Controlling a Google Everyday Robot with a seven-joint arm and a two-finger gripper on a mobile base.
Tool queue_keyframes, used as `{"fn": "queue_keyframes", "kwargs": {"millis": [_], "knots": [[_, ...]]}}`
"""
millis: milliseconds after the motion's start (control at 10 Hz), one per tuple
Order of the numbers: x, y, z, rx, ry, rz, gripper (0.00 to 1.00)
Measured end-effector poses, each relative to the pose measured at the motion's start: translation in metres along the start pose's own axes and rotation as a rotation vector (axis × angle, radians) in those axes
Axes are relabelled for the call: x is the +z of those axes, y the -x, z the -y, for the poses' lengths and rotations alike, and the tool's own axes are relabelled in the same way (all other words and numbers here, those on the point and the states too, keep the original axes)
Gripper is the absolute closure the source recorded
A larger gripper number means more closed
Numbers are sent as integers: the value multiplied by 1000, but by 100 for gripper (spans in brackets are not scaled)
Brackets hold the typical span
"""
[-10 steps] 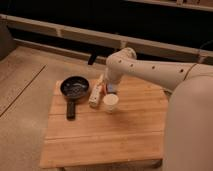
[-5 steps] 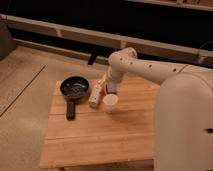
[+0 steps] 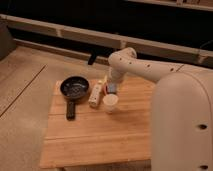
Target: Place the pepper on the white sponge
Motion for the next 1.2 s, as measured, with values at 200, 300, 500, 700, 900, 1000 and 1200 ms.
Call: {"fn": "queue_keyframes", "kwargs": {"millis": [200,300,500,700,900,1000,1200], "knots": [[32,-17,10,48,19,-98,35],[43,-20,16,70,22,-132,35],[56,-14,25,91,17,-162,35],[58,9,31,75,8,-118,35],[57,27,28,49,28,-71,35],[61,26,24,42,47,-71,35],[70,19,16,31,72,-89,35]]}}
